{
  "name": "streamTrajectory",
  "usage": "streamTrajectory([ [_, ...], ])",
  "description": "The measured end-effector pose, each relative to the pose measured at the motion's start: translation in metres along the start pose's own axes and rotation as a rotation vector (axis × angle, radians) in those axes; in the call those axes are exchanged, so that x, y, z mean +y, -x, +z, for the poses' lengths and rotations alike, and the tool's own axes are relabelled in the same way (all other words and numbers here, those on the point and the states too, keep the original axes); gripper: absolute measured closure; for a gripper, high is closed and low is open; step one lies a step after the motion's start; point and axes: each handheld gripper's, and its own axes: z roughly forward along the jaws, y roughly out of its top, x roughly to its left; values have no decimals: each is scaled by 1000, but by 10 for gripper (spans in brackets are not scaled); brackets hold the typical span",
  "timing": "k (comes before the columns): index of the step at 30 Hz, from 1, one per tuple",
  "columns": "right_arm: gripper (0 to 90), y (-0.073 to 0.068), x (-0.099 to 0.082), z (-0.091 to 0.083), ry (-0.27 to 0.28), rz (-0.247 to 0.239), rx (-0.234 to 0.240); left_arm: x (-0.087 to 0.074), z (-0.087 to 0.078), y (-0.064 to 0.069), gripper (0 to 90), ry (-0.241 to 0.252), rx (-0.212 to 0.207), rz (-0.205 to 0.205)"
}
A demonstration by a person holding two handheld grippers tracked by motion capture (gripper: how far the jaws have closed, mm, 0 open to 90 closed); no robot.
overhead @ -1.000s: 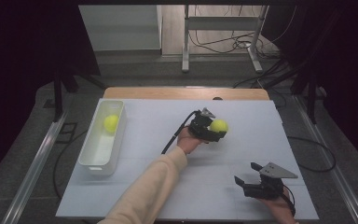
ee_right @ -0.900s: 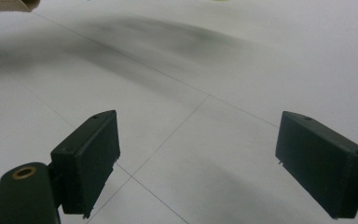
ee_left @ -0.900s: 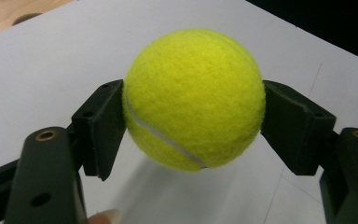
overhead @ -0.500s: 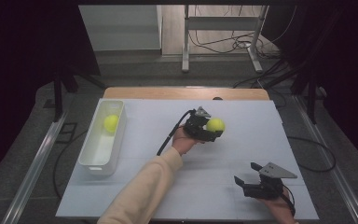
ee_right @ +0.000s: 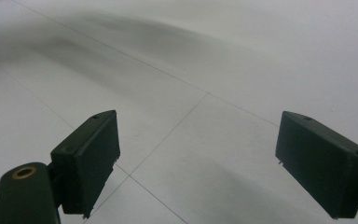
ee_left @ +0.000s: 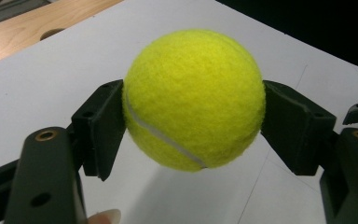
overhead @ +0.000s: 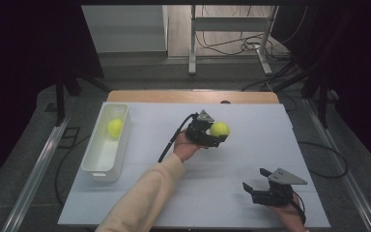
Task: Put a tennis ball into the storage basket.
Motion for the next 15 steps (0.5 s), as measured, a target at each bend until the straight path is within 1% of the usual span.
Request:
streamTrajectory([
  [9, 142, 0, 0, 0, -1, 1, -3, -1, -5, 1, 265, 5, 2, 0],
  [15, 142, 0, 0, 0, -2, 1, -4, -2, -9, 2, 265, 7, 2, 7],
])
